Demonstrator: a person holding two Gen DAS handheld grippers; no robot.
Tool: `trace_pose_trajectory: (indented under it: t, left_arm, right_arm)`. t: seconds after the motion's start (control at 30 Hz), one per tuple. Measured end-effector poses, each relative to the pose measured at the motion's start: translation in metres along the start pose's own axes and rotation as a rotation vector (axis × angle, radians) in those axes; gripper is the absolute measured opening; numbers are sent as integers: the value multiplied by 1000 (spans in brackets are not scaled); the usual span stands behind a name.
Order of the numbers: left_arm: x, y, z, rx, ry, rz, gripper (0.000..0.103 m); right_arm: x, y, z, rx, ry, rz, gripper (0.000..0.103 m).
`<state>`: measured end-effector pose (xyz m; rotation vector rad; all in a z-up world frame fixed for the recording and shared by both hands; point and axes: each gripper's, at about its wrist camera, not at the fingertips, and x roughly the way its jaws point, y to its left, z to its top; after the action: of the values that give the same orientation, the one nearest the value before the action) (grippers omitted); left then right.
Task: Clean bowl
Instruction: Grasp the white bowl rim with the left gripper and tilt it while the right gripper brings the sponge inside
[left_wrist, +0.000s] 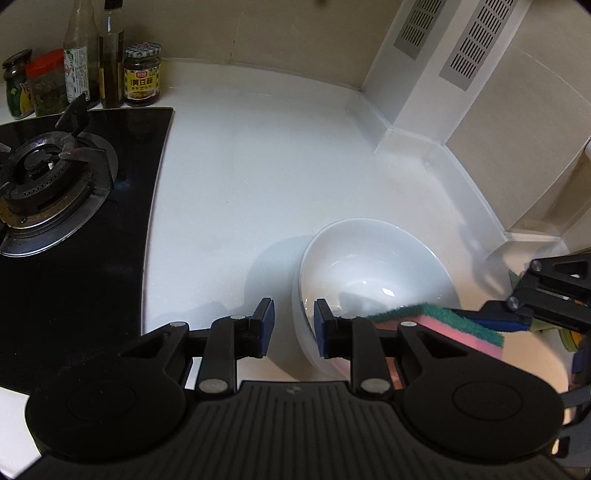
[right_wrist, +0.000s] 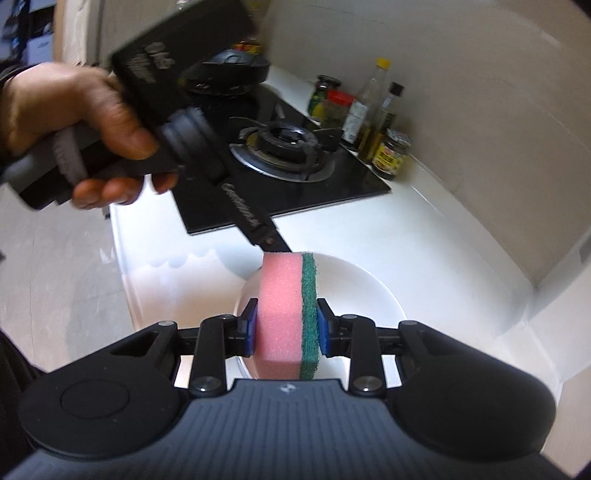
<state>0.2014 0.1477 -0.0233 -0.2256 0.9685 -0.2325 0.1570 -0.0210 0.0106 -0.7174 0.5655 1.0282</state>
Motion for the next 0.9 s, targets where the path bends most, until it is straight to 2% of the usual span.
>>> trace_pose_trajectory:
  t: [0.23, 0.5, 0.67, 0.9]
  left_arm:
    - [6, 0, -5, -26, -2, -8, 28]
    - [11, -12, -10, -13, 13, 26, 28]
    - [13, -16, -13, 17, 25, 17, 28]
    - [17, -15, -16, 20, 22, -18, 24]
  right_arm:
    - [-3, 25, -13, -247, -31, 6, 27]
    - [7, 13, -12, -245, 42, 56, 27]
    - [11, 21, -6, -279, 116, 41, 28]
    - [8, 30, -4, -313, 150, 48, 27]
